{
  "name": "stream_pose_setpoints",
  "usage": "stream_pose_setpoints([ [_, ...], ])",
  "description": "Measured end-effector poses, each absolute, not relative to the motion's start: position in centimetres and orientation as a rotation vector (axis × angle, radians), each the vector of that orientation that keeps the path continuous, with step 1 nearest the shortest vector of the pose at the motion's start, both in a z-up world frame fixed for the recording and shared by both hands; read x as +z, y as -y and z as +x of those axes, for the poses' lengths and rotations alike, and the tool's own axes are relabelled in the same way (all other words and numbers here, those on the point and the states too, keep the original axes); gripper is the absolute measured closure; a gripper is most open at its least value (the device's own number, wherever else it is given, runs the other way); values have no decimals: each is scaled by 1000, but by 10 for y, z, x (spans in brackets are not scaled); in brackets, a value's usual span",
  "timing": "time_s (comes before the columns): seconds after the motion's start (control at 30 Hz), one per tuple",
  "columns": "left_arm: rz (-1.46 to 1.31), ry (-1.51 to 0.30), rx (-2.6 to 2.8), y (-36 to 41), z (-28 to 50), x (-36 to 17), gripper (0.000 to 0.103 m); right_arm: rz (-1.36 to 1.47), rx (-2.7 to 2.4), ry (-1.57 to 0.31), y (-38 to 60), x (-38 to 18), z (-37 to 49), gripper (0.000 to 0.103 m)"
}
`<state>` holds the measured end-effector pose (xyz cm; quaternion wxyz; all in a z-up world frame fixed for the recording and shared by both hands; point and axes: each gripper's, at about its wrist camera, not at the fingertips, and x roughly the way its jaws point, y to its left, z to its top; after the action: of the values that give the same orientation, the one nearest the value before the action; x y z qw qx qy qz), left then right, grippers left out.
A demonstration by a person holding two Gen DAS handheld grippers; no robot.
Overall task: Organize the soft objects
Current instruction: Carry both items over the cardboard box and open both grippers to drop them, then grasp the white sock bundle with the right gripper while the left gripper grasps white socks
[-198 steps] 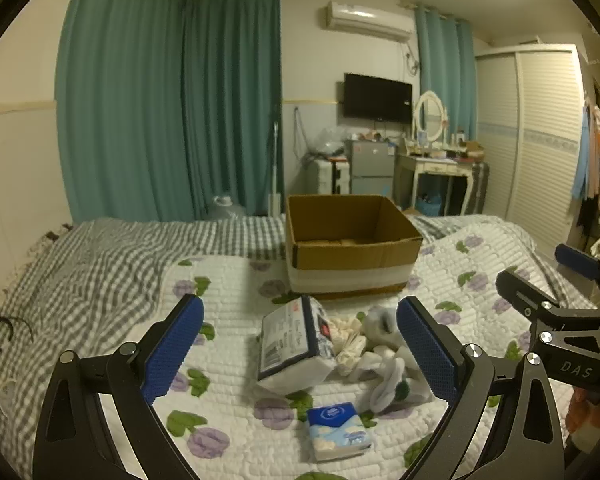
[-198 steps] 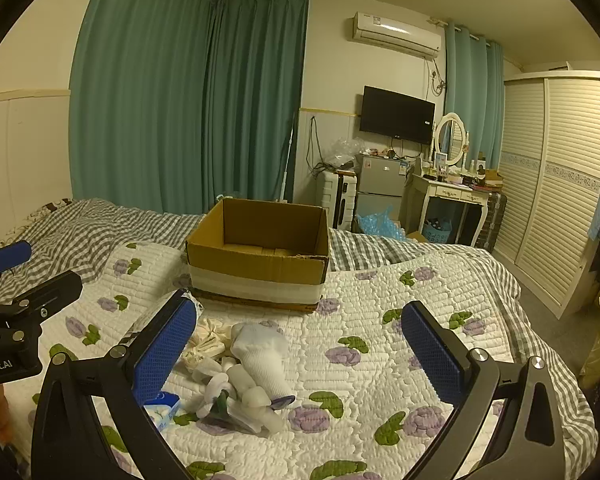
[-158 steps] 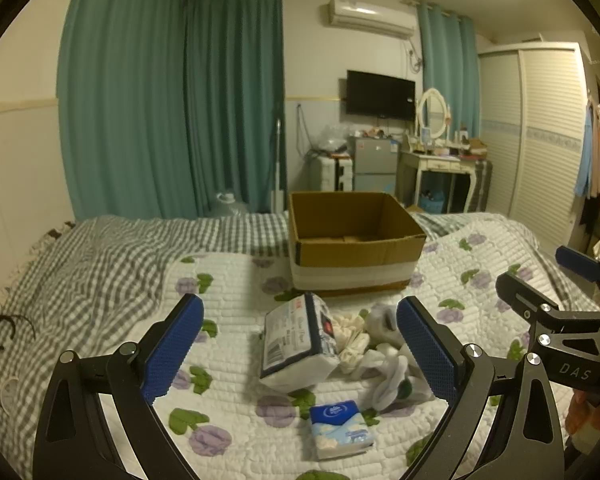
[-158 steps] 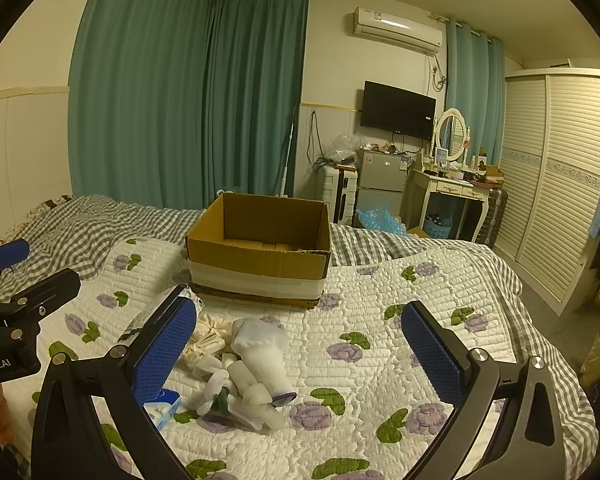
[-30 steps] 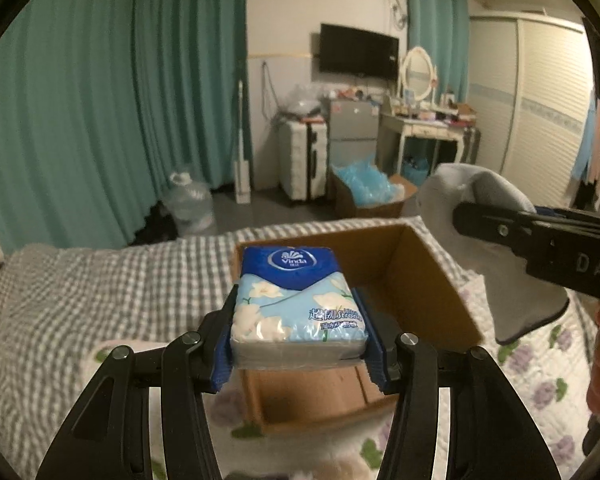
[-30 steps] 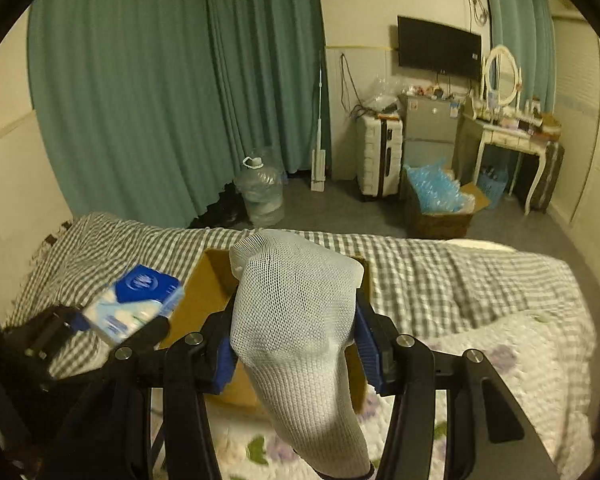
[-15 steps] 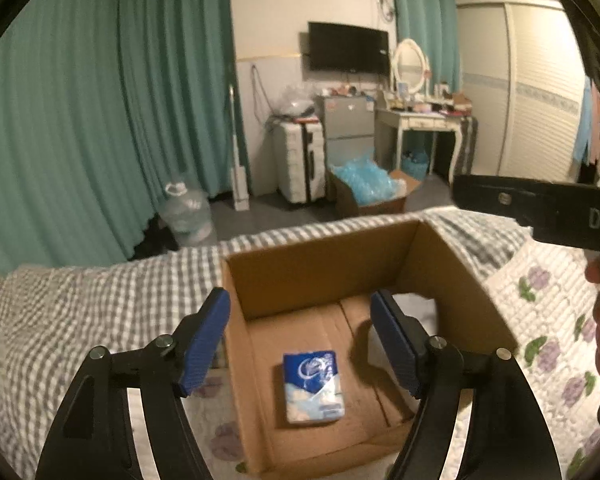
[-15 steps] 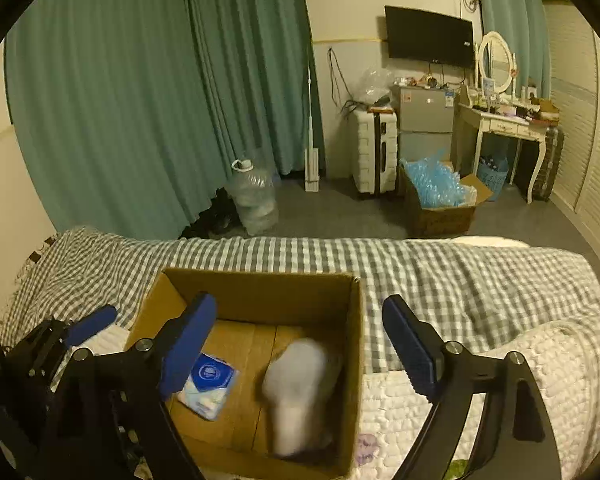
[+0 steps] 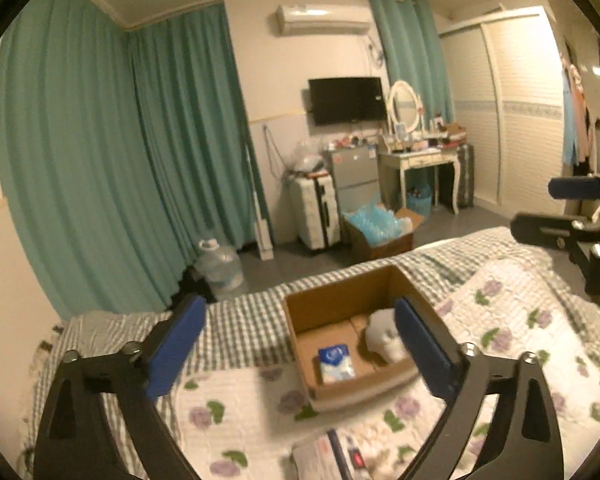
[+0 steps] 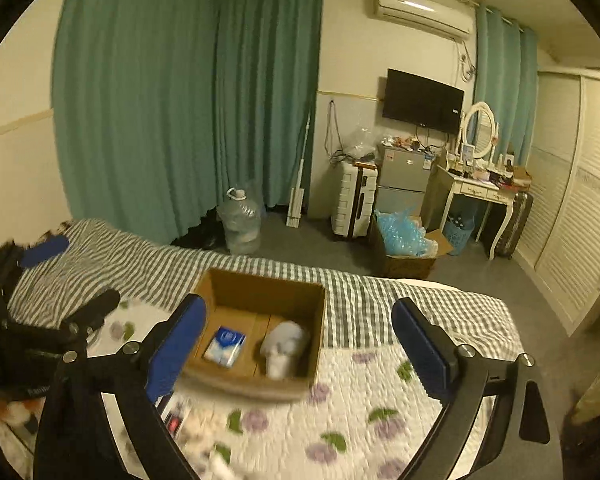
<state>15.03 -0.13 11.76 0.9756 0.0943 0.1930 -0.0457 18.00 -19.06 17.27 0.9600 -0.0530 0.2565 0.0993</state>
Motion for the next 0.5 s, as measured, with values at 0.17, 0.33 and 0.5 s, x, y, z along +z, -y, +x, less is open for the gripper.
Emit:
stream_pose_setpoints([
  [0.17,108,-423,-102,-14,104,108,4,-149,243,-527,185,173,118,3],
  [0.33,69,-476,-83,-18,72,67,4,-166,290,-580,172,130,80,3],
  [0.5,10,-553,-55,-22,60,5,4,-122,325,-691,167,60,69,3],
])
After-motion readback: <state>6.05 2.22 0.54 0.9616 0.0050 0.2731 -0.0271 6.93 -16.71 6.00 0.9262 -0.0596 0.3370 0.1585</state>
